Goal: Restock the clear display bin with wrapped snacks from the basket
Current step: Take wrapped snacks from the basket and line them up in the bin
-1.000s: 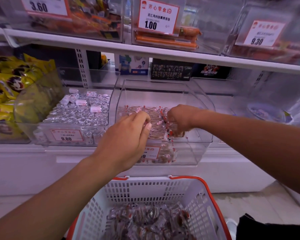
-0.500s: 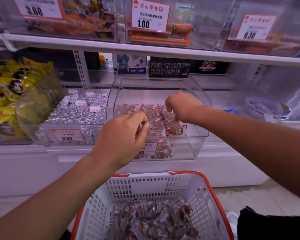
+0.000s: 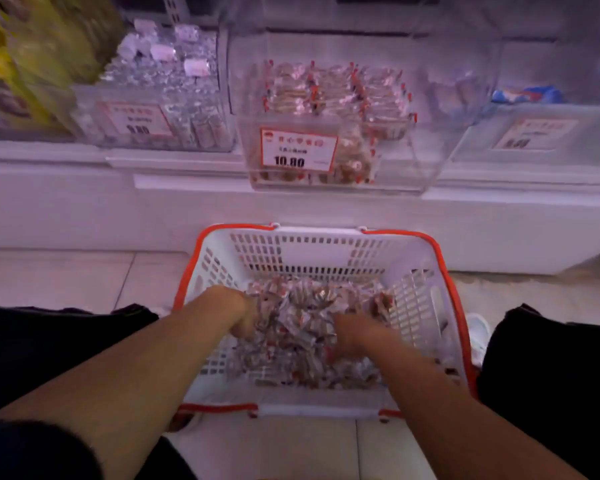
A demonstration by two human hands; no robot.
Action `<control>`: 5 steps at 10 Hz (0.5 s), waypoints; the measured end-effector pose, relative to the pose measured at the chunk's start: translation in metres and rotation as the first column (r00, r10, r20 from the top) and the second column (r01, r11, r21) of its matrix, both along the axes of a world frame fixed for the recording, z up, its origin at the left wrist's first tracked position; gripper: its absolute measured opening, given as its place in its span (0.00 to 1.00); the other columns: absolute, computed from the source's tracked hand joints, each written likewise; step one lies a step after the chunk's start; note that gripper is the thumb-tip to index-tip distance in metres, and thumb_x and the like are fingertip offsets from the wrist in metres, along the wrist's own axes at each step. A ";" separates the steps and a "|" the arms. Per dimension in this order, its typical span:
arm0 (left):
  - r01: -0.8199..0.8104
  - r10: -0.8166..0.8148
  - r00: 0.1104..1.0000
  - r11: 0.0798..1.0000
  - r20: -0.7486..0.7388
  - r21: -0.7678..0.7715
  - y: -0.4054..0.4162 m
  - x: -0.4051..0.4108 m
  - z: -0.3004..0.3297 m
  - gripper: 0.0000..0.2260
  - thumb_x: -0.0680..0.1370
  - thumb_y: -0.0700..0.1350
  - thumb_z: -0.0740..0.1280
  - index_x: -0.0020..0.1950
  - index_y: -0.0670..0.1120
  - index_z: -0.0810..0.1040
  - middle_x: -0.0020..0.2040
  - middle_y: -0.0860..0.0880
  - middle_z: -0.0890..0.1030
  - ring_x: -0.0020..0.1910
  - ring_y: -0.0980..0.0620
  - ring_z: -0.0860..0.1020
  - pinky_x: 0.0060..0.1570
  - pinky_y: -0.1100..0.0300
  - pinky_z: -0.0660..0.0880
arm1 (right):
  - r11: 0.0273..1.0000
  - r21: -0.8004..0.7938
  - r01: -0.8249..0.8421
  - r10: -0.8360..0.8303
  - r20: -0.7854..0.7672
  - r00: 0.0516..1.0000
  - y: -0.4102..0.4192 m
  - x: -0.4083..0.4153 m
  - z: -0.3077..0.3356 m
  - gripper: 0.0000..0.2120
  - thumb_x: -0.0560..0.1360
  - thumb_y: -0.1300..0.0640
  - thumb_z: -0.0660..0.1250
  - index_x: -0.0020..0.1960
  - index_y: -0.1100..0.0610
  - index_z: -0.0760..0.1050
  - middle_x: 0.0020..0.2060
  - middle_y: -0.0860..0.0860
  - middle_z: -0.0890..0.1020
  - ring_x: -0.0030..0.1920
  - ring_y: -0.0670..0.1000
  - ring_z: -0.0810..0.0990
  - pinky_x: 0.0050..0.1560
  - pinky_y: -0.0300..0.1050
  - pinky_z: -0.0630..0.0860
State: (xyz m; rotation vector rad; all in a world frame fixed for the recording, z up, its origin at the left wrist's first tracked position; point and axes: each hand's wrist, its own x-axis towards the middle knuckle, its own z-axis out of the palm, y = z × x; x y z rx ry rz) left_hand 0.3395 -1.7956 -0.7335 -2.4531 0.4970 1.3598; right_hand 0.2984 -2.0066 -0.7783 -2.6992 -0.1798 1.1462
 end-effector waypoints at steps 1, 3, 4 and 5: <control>-0.234 0.231 0.967 0.972 -0.107 -0.017 0.002 -0.026 -0.064 0.24 0.83 0.55 0.61 0.71 0.39 0.71 0.68 0.38 0.74 0.61 0.41 0.76 0.61 0.53 0.72 | 0.982 -0.043 0.186 -0.191 -0.237 0.952 -0.019 -0.035 -0.066 0.38 0.69 0.39 0.74 0.71 0.56 0.69 0.69 0.56 0.73 0.67 0.57 0.73 0.66 0.49 0.71; -0.627 0.614 0.779 0.765 -0.124 -0.147 -0.036 -0.068 -0.148 0.35 0.78 0.58 0.68 0.78 0.43 0.63 0.75 0.39 0.68 0.70 0.39 0.71 0.68 0.49 0.71 | 0.834 0.060 0.548 -0.525 -0.218 0.823 -0.018 -0.039 -0.121 0.62 0.49 0.35 0.80 0.75 0.56 0.59 0.69 0.59 0.70 0.68 0.61 0.71 0.67 0.56 0.72; -0.712 0.705 0.701 0.685 -0.109 -0.152 -0.054 -0.071 -0.160 0.45 0.73 0.56 0.75 0.80 0.41 0.54 0.77 0.37 0.61 0.73 0.37 0.66 0.70 0.48 0.68 | 0.832 0.086 0.548 -0.517 -0.237 0.822 -0.008 -0.035 -0.138 0.54 0.51 0.36 0.79 0.71 0.54 0.65 0.67 0.58 0.71 0.66 0.61 0.72 0.66 0.56 0.72; -0.774 0.762 0.628 0.590 -0.158 -0.232 -0.057 -0.069 -0.169 0.43 0.68 0.54 0.79 0.76 0.41 0.62 0.71 0.39 0.71 0.68 0.39 0.72 0.66 0.49 0.71 | 0.799 0.145 0.584 -0.555 -0.197 0.808 -0.002 -0.032 -0.149 0.44 0.58 0.39 0.80 0.66 0.57 0.68 0.61 0.57 0.76 0.60 0.58 0.76 0.60 0.51 0.76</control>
